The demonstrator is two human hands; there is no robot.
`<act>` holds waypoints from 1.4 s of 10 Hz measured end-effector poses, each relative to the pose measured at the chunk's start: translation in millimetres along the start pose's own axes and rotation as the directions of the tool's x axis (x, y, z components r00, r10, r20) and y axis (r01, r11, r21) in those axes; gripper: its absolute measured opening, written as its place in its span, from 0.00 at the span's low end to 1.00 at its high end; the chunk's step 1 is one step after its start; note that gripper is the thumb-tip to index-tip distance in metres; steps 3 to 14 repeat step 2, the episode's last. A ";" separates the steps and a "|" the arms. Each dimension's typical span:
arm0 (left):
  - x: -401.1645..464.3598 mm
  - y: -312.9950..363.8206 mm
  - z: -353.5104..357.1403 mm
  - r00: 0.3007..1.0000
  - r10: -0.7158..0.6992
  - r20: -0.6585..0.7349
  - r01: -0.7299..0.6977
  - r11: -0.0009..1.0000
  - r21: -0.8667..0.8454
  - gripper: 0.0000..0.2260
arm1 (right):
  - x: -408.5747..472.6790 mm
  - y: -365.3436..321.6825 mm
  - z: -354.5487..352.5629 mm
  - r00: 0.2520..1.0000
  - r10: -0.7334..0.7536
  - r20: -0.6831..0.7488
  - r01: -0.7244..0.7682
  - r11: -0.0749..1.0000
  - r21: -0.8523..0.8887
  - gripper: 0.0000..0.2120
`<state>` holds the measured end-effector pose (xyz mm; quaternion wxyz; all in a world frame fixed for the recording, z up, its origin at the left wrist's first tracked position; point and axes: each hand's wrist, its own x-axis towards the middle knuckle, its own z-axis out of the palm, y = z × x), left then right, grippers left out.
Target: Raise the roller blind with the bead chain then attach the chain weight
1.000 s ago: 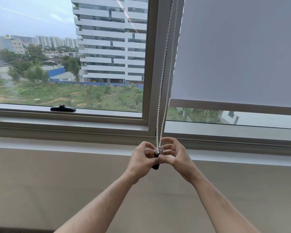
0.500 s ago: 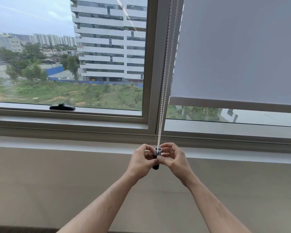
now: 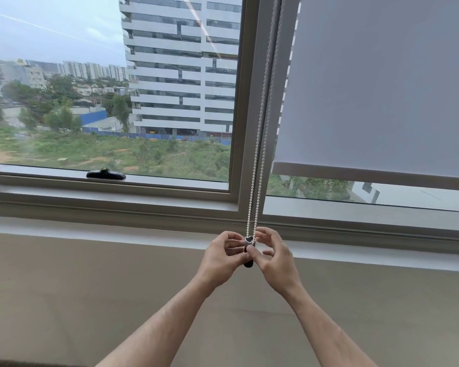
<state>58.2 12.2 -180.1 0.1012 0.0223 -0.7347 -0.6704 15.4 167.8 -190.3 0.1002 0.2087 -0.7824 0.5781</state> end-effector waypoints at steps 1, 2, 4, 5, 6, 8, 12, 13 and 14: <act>-0.7 1.4 -11.7 0.999 0.028 -0.034 -0.026 0.998 0.050 0.16 | -3.9 -10.1 7.5 0.931 -0.235 -0.278 0.184 0.963 -0.197 0.19; -2.1 3.8 -19.7 0.993 0.067 -0.096 -0.059 0.995 0.078 0.15 | -4.9 -17.1 13.8 0.814 -0.494 -0.306 0.363 0.843 -0.396 0.16; -2.1 3.8 -19.7 0.993 0.067 -0.096 -0.059 0.995 0.078 0.15 | -4.9 -17.1 13.8 0.814 -0.494 -0.306 0.363 0.843 -0.396 0.16; -2.1 3.8 -19.7 0.993 0.067 -0.096 -0.059 0.995 0.078 0.15 | -4.9 -17.1 13.8 0.814 -0.494 -0.306 0.363 0.843 -0.396 0.16; -2.1 3.8 -19.7 0.993 0.067 -0.096 -0.059 0.995 0.078 0.15 | -4.9 -17.1 13.8 0.814 -0.494 -0.306 0.363 0.843 -0.396 0.16; -2.1 3.8 -19.7 0.993 0.067 -0.096 -0.059 0.995 0.078 0.15 | -4.9 -17.1 13.8 0.814 -0.494 -0.306 0.363 0.843 -0.396 0.16; -2.1 3.8 -19.7 0.993 0.067 -0.096 -0.059 0.995 0.078 0.15 | -4.9 -17.1 13.8 0.814 -0.494 -0.306 0.363 0.843 -0.396 0.16; -2.1 3.8 -19.7 0.993 0.067 -0.096 -0.059 0.995 0.078 0.15 | -4.9 -17.1 13.8 0.814 -0.494 -0.306 0.363 0.843 -0.396 0.16; -2.1 3.8 -19.7 0.993 0.067 -0.096 -0.059 0.995 0.078 0.15 | -4.9 -17.1 13.8 0.814 -0.494 -0.306 0.363 0.843 -0.396 0.16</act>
